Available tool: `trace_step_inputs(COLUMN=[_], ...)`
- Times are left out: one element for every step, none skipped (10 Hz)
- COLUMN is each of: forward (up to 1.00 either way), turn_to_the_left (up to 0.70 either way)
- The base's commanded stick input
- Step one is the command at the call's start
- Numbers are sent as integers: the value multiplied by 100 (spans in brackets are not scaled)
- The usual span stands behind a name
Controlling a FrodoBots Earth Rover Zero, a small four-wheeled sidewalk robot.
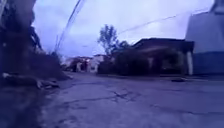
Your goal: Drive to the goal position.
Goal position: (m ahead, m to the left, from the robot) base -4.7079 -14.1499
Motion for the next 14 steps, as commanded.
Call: trace_step_inputs(forward=[0,0,0,0,0,0,0,0,0,0,0,0,0,0], turn_to_the_left=[-70,-70,-70,-70,-70,-70,-70,-70,-70,-70,-70,-70,-70,-70])
